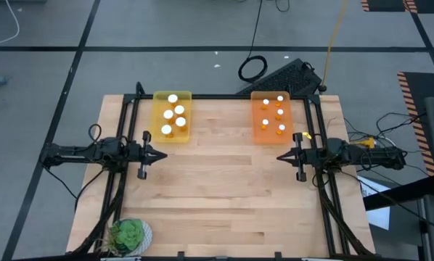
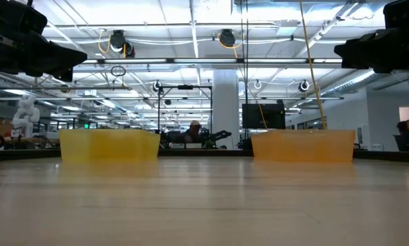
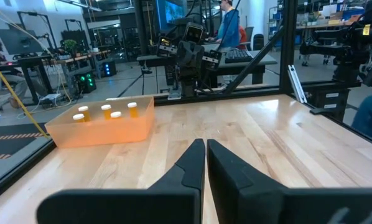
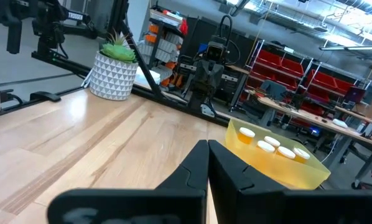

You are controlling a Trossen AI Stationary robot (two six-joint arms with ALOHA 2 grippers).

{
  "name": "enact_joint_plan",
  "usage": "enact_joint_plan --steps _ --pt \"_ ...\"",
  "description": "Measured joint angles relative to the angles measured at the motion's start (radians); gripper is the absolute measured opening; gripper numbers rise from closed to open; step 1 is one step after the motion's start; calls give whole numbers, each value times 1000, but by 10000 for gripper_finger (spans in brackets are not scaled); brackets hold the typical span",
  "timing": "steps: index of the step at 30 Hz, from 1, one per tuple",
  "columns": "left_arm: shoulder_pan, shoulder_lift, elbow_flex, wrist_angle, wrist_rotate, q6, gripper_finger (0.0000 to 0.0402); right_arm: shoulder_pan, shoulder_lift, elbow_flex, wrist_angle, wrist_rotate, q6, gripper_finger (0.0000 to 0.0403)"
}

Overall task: Pick and place medicine bottles into bin by pill shape (circle, oval)
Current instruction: Return to Home Position

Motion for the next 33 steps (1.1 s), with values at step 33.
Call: enact_joint_plan --steps 33 --pt "0 0 0 0 0 0 21 0 0 0 0 0 34 0"
